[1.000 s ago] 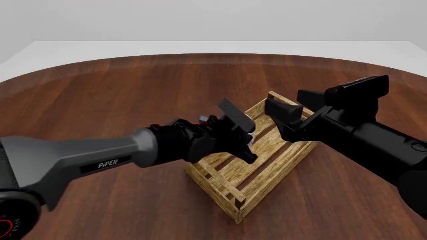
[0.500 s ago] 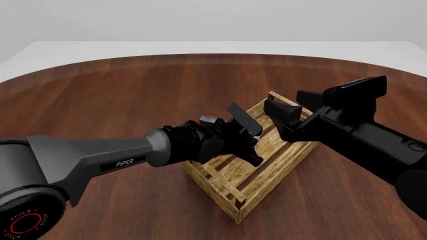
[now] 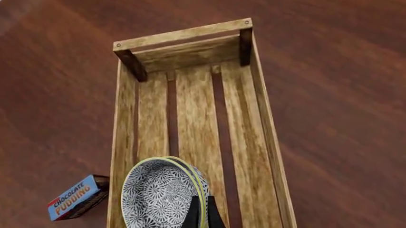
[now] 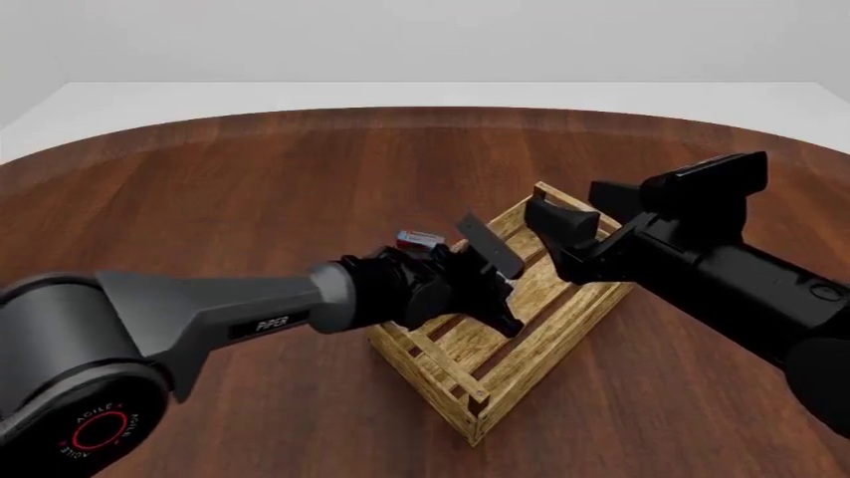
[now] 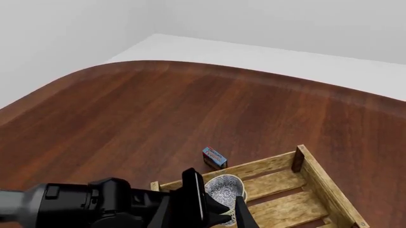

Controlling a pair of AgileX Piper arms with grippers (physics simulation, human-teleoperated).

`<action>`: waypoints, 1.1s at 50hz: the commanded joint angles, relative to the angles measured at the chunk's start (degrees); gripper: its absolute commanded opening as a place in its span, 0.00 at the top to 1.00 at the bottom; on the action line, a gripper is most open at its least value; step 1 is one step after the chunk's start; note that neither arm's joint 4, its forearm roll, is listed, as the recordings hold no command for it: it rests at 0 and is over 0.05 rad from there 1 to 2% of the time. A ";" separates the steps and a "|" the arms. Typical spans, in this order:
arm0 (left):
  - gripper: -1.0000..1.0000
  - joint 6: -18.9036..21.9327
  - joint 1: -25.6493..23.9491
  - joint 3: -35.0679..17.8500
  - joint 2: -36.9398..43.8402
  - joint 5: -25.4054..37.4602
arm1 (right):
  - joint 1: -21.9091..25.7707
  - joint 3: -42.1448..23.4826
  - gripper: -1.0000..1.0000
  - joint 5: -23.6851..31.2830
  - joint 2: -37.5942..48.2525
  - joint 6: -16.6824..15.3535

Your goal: Stack the right bowl on the left bowl and place them in the tray.

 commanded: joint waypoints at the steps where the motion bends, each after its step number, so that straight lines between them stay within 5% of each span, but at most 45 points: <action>1: 1.00 0.69 0.31 -0.84 0.99 -0.57 | -0.07 -0.03 0.00 0.05 -0.07 -0.04; 41: 1.00 0.89 -0.16 -0.82 3.00 -0.87 | -0.01 0.11 0.00 0.04 -0.33 -0.09; 42: 0.00 0.88 -0.24 -0.73 2.92 -0.92 | 0.00 0.10 0.00 0.03 -0.30 -0.10; 55: 0.00 1.05 -0.62 -0.35 1.66 -0.67 | 0.04 0.04 0.00 0.09 -0.21 -0.18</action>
